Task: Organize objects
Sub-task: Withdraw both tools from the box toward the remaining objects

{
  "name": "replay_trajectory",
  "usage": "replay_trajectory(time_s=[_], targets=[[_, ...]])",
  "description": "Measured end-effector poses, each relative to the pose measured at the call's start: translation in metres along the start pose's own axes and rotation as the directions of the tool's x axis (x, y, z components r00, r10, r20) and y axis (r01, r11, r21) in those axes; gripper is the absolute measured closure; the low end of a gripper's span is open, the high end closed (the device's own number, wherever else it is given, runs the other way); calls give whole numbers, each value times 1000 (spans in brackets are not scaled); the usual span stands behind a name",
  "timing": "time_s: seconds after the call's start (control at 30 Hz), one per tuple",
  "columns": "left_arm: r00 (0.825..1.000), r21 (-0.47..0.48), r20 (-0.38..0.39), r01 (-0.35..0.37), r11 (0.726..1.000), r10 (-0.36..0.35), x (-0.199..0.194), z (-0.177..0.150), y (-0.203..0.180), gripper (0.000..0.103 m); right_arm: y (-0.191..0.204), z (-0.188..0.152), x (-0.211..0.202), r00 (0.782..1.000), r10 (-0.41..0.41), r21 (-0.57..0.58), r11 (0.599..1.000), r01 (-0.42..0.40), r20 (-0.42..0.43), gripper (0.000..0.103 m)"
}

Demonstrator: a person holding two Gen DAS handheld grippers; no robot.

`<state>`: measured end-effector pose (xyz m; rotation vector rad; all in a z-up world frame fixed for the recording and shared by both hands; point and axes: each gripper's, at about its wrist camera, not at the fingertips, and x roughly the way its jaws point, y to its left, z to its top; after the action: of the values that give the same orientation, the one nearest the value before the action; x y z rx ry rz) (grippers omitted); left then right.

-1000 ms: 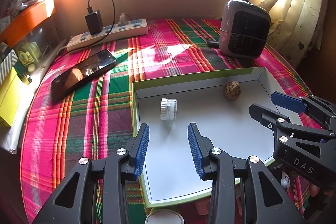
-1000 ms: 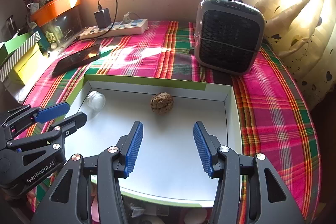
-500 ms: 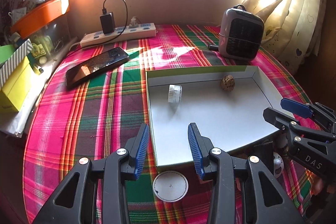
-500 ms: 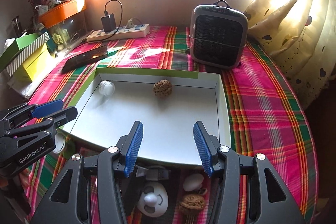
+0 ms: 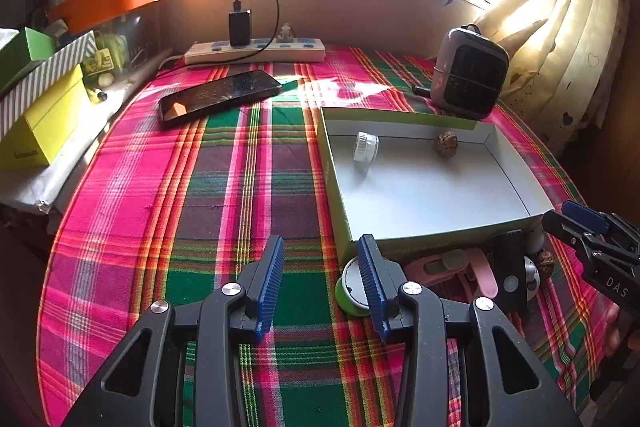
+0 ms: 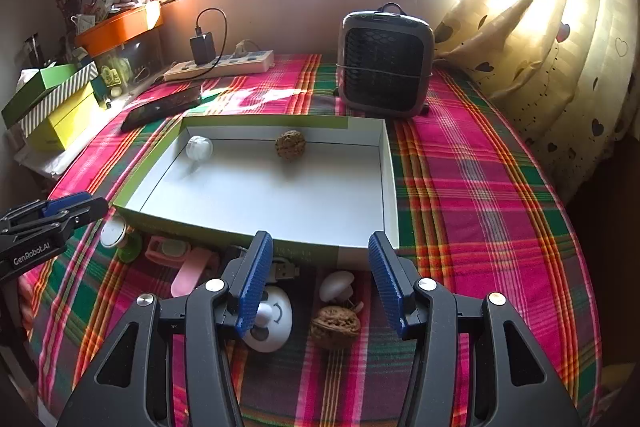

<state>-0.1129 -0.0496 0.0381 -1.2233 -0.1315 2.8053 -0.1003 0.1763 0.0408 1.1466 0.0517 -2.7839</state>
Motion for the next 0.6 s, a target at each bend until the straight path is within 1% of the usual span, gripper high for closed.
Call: replay_trajectory(time_s=[0.2,0.3,0.4,0.43,0.5,0.6], targets=[[999,-8,-18,41,999,-41,-2,-10,3,66,-6,-8,-6,1000,-5,7,1000,5,4,52],[998,-8,-22,56,998,-56,-3,-15,2,63,-10,-13,-8,1000,-10,17,1000,10,2,51],[996,-16,-31,78,997,-78,-4,-20,3,62,-16,-20,-10,1000,-18,31,999,19,-3,51],[996,-20,-33,81,997,-81,-5,-22,4,62,-19,-22,-11,1000,-23,37,999,23,-7,51],[996,-23,-32,84,996,-85,-6,-25,5,62,-23,-27,-11,1000,-26,47,999,27,-14,46],[996,-23,-30,82,996,-83,-7,-27,7,62,-28,-32,-10,999,-34,56,998,36,-27,46]])
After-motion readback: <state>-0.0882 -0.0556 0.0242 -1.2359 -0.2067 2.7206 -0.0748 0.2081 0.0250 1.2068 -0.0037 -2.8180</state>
